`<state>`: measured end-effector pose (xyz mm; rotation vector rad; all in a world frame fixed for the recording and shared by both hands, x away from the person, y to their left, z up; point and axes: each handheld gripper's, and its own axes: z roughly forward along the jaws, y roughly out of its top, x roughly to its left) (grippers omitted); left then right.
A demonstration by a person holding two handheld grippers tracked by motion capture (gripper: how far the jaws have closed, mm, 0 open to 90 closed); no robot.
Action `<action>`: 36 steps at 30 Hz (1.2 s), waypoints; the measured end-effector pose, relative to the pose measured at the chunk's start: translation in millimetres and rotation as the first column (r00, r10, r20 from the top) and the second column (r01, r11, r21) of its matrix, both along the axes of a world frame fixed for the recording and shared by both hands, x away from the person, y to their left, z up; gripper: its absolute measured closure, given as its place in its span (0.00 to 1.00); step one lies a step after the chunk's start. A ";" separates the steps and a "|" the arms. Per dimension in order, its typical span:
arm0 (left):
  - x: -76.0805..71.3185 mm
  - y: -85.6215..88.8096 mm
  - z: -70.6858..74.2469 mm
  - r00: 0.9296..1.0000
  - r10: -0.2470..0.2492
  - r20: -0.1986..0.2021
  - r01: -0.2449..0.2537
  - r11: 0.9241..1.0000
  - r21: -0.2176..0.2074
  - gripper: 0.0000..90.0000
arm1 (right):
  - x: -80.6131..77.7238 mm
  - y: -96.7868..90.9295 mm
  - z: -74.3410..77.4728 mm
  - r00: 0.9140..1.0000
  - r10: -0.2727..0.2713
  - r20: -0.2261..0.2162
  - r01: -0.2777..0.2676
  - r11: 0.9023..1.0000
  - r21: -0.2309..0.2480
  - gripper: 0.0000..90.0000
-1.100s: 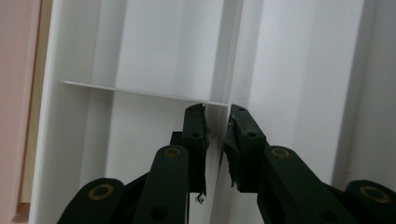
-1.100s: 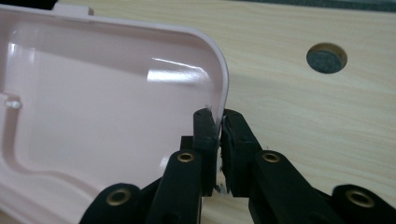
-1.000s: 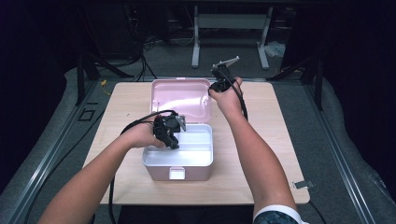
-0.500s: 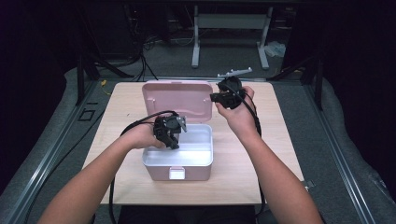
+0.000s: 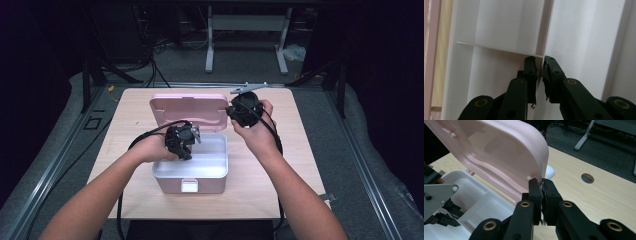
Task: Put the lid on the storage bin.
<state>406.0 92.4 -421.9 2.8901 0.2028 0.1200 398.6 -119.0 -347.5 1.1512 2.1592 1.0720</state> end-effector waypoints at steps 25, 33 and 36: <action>-9.9 42.6 23.4 0.988 0.145 -0.061 -0.153 0.976 -0.156 0.62 | -1.7 -1.1 -0.6 1.000 0.000 -0.008 0.000 1.000 0.012 0.96; -18.9 70.4 26.8 0.980 0.186 -0.075 -0.198 0.955 -0.221 0.58 | -1.9 -1.8 -0.7 1.000 0.005 -0.010 -0.005 1.000 0.016 0.96; -19.2 83.1 29.5 0.974 0.214 -0.079 -0.227 0.942 -0.246 0.57 | -2.2 -1.9 -0.6 1.000 0.007 -0.011 -0.007 1.000 0.015 0.96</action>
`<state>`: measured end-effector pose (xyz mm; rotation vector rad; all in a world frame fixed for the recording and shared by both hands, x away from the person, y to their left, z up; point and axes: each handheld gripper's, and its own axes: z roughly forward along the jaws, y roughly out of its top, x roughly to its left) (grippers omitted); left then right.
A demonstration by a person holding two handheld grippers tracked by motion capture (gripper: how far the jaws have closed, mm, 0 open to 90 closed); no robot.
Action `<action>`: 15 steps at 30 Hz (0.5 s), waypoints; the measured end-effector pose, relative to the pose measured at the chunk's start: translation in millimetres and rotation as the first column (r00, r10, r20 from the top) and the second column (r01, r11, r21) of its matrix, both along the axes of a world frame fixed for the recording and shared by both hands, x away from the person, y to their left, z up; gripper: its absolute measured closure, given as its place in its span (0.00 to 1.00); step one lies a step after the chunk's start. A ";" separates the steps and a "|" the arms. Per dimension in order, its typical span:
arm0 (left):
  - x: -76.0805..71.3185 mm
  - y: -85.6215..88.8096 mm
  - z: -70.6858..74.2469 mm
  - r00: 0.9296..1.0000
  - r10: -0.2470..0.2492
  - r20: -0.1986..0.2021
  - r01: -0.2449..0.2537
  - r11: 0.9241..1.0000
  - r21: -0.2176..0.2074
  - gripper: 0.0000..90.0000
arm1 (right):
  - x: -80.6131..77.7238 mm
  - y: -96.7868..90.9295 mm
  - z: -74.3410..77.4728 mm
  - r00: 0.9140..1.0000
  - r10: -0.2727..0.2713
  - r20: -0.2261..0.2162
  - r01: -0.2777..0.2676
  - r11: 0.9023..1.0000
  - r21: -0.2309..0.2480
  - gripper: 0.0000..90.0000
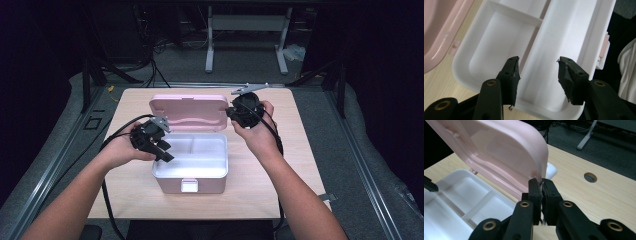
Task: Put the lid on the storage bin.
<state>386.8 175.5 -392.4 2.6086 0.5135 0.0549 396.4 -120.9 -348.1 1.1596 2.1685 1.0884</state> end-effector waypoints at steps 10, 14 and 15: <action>5.6 36.6 4.8 0.996 0.072 -0.055 -0.073 0.997 -0.011 0.79 | -5.4 -0.3 -1.4 1.000 0.008 0.008 -0.008 1.000 0.001 0.96; 8.3 44.1 10.1 0.995 0.084 -0.057 -0.084 0.996 -0.004 0.90 | -9.0 -0.8 -2.7 1.000 0.012 0.014 -0.012 1.000 0.004 0.96; 9.0 45.1 11.0 0.995 0.081 -0.059 -0.081 0.997 -0.002 0.94 | -10.9 -1.1 -3.2 1.000 0.010 0.017 -0.010 1.000 0.000 0.96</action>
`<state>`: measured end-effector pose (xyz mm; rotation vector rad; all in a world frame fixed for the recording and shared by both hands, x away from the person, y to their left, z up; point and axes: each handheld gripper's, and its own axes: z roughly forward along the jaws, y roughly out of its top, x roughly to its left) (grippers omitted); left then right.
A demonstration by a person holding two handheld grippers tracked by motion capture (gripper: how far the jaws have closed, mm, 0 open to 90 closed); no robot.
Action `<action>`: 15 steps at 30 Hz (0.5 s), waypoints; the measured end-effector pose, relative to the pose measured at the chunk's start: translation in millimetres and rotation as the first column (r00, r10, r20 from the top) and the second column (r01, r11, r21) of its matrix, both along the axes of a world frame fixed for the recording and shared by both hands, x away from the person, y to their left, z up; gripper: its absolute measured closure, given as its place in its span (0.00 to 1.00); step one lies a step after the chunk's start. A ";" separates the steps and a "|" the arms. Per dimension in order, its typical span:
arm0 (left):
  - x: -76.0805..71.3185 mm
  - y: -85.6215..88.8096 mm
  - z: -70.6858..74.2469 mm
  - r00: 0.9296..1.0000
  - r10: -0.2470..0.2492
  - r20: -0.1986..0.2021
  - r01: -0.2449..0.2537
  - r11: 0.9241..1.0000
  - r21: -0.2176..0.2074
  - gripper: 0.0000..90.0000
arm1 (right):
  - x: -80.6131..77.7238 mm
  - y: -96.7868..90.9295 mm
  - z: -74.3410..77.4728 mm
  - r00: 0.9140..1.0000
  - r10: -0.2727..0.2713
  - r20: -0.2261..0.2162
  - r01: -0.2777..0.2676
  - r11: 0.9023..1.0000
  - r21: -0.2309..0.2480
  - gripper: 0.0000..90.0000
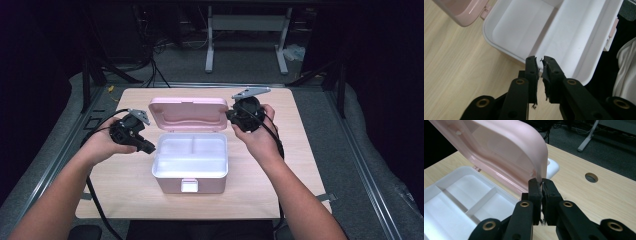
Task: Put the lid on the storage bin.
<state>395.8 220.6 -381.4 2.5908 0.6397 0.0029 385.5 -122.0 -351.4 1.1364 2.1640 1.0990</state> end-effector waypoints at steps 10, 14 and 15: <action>8.7 10.0 13.9 0.998 0.055 0.024 -0.055 0.998 0.017 1.00 | -18.1 -1.8 -6.3 0.999 0.029 0.020 -0.029 1.000 -0.012 0.95; 14.0 14.2 19.9 0.997 0.071 0.027 -0.072 0.997 0.015 1.00 | -24.0 -3.0 -9.3 0.999 0.040 0.022 -0.039 0.999 -0.010 0.95; 15.9 15.1 22.8 0.997 0.076 0.031 -0.077 0.997 0.016 1.00 | -25.0 -3.3 -10.2 0.999 0.037 0.025 -0.037 0.999 -0.007 0.95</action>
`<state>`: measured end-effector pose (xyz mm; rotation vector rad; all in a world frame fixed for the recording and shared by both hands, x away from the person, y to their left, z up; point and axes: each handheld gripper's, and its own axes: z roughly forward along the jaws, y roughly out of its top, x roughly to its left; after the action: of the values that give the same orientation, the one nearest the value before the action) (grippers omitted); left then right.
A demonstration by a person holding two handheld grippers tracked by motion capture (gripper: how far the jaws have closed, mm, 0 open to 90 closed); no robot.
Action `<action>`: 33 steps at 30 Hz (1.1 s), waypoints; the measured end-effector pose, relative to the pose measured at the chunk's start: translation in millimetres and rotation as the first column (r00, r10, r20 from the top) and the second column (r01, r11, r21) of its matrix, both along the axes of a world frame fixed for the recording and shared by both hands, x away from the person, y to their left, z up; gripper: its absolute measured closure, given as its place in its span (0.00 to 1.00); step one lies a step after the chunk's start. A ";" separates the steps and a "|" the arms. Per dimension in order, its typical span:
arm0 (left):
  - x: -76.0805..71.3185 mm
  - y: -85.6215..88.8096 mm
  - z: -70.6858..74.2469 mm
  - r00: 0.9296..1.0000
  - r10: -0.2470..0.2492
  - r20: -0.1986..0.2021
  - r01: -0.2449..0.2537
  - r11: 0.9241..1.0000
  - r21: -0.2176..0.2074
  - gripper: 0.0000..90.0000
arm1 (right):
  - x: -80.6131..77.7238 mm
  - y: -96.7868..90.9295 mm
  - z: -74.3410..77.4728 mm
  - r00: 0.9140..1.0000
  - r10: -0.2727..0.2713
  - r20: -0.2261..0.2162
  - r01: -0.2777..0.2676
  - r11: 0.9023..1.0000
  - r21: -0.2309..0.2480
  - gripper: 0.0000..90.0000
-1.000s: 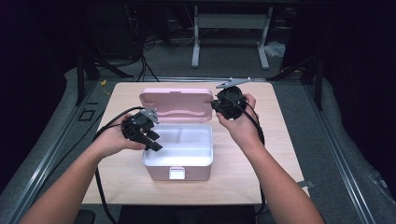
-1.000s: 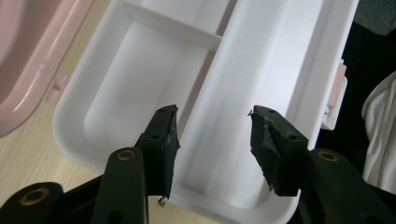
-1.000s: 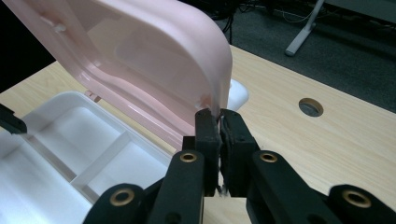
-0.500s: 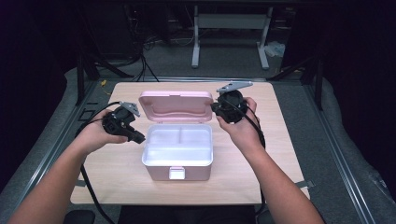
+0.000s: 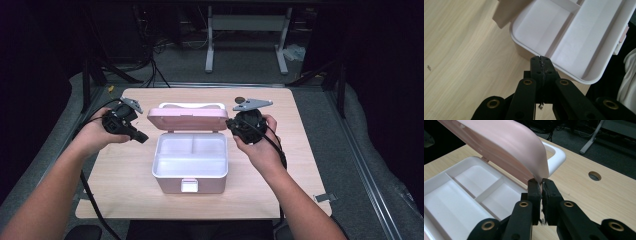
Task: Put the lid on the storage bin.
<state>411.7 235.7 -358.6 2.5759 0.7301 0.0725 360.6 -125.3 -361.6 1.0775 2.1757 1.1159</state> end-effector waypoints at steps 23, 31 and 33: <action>37.6 -23.6 60.8 0.997 0.033 0.069 -0.030 0.998 -0.049 1.00 | -1.1 -6.5 -4.6 1.000 0.019 -0.023 -0.018 0.998 0.055 0.93; 30.3 -34.3 60.0 0.997 -0.023 0.071 0.027 0.998 -0.053 1.00 | -0.5 -7.8 -8.4 0.998 0.037 -0.044 -0.034 0.997 0.069 0.88; 28.6 -34.5 59.1 0.997 -0.031 0.071 0.035 0.998 -0.052 1.00 | -0.7 -8.3 -8.9 0.998 0.050 -0.048 -0.047 0.996 0.077 0.86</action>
<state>440.3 201.1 -299.5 2.5202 0.6545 0.1302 359.9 -133.6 -370.5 1.1014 2.2251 1.2147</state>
